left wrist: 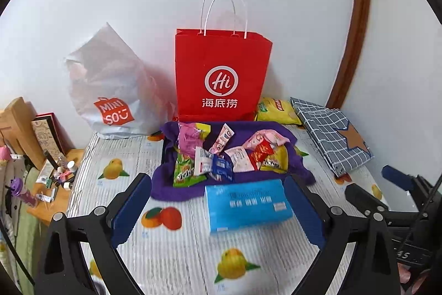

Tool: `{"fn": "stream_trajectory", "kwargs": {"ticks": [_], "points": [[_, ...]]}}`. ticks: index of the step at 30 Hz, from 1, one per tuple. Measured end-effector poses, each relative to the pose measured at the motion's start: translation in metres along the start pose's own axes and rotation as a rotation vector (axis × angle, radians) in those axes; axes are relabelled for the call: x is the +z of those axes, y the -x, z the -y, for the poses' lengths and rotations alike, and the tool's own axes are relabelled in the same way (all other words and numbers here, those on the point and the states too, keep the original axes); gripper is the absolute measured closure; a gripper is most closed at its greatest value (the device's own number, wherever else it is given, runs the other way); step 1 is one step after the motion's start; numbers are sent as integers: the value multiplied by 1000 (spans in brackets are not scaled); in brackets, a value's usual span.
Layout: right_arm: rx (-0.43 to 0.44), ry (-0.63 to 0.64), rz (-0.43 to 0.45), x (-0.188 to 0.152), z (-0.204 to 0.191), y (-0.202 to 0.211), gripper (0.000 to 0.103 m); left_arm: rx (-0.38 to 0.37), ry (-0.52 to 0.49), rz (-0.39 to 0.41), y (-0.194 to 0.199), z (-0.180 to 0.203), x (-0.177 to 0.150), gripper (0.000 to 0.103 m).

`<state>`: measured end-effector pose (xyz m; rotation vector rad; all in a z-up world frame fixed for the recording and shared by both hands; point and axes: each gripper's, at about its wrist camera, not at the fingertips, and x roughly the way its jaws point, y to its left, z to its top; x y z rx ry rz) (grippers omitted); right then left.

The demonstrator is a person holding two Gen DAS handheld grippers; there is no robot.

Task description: Organize snacks

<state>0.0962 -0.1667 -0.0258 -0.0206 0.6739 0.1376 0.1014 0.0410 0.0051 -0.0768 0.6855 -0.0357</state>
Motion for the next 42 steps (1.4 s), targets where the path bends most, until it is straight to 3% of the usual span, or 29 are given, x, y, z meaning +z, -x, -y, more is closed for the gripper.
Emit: {"fn": "stream_trajectory", "kwargs": {"ticks": [9, 15, 42], "points": [[-56, -28, 56, -25, 3, 58, 0, 2, 3, 39, 46, 4, -30, 5], [-64, -4, 75, -33, -1, 78, 0, 61, -11, 56, 55, 12, -41, 4], [-53, -20, 81, -42, -1, 86, 0, 57, -33, 64, 66, 24, -49, 4]]}}
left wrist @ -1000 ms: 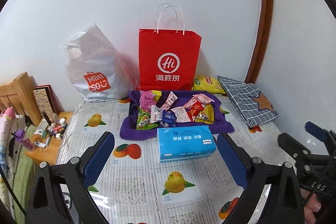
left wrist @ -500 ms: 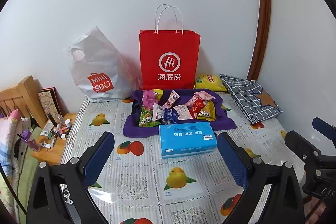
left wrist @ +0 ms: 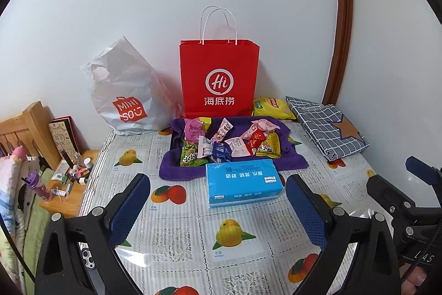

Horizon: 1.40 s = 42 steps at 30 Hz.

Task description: Organize snacks

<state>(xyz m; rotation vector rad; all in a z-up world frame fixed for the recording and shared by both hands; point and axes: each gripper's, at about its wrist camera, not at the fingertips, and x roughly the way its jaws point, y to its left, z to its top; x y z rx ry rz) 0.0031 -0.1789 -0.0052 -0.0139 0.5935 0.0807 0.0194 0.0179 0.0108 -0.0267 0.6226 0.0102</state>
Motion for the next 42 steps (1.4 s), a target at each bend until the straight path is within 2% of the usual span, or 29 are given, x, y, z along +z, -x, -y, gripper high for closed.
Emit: {"fn": "stream_trajectory", "kwargs": {"ticks": [42], "points": [[8, -18, 14, -1, 4, 6, 0, -4, 2, -2, 1, 1, 0, 4]]}}
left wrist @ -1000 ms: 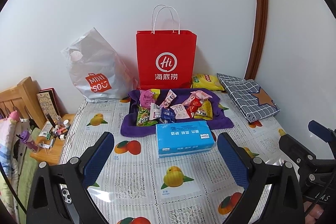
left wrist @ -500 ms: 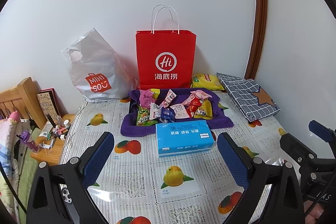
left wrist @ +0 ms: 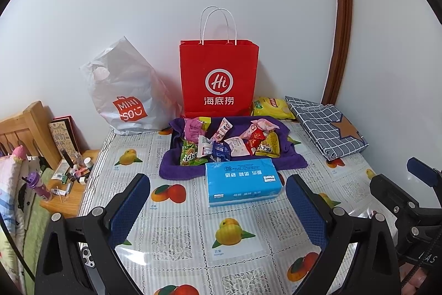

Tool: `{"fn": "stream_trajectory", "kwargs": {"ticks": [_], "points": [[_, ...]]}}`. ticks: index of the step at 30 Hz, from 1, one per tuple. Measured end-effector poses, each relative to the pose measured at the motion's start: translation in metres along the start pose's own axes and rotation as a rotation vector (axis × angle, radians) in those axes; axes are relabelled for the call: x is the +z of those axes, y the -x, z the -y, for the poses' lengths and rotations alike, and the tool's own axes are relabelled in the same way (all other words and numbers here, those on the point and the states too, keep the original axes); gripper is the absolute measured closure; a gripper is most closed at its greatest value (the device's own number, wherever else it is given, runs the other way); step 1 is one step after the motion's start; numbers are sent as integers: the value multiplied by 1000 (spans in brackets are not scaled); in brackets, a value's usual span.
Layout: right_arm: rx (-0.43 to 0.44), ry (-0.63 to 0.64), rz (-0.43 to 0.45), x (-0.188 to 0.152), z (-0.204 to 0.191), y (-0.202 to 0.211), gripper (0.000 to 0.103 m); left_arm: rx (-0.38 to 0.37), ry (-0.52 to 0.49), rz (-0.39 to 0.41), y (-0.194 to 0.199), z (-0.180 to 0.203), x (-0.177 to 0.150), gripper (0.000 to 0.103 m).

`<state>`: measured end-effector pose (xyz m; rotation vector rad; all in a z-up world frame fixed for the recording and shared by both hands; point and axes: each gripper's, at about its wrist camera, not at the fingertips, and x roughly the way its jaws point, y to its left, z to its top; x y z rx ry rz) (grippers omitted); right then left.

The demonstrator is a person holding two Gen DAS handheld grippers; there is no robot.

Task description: Organize snacks

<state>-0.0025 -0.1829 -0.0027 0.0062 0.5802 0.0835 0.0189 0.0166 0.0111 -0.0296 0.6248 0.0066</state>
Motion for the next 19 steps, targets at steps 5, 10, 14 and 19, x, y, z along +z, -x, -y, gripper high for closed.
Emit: {"fn": "stream_trajectory", "kwargs": {"ticks": [5, 10, 14, 19], "points": [[2, -4, 3, 0, 1, 1, 0, 1, -1, 0, 1, 0, 0, 4], [1, 0, 3, 0, 2, 2, 0, 2, 1, -2, 1, 1, -1, 4], [1, 0, 2, 1, 2, 3, 0, 2, 5, -4, 2, 1, -1, 4], [2, -2, 5, 1, 2, 3, 0, 1, 1, 8, 3, 0, -2, 4]]}}
